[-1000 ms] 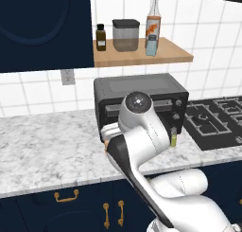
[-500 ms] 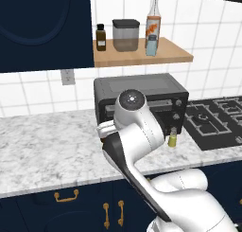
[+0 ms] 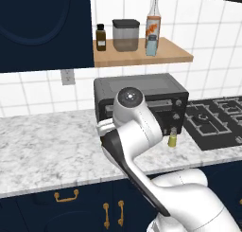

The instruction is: Put the shaker and condiment bottle from the counter next to their counterparts in the cabinet.

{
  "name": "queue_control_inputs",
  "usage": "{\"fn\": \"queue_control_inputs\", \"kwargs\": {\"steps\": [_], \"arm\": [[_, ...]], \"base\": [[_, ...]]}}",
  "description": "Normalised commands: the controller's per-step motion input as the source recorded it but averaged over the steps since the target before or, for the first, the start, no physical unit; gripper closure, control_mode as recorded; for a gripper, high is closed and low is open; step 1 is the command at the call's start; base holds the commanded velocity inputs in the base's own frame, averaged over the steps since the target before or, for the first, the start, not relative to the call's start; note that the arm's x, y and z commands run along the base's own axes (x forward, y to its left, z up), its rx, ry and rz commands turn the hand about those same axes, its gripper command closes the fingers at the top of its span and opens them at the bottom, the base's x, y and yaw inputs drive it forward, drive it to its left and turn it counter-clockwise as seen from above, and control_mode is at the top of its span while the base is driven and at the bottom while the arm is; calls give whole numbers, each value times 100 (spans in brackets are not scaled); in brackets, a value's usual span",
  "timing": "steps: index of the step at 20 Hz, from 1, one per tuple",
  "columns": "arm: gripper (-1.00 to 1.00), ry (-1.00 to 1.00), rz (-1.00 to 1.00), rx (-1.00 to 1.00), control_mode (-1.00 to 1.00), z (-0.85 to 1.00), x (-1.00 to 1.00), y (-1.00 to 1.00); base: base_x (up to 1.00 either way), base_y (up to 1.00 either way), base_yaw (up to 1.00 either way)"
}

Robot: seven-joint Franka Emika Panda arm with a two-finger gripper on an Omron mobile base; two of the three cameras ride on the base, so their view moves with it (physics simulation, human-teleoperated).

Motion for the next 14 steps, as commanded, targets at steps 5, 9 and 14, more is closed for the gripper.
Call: {"fn": "queue_control_inputs", "kwargs": {"steps": [5, 9, 14], "arm": [[-100, 0, 0, 0, -100, -8, 14, 0], [-100, 0, 0, 0, -100, -10, 29, 0], [-100, 0, 0, 0, -100, -19, 18, 0]], "base": [[0, 0, 0], [0, 0, 0], [0, 0, 0]]}}
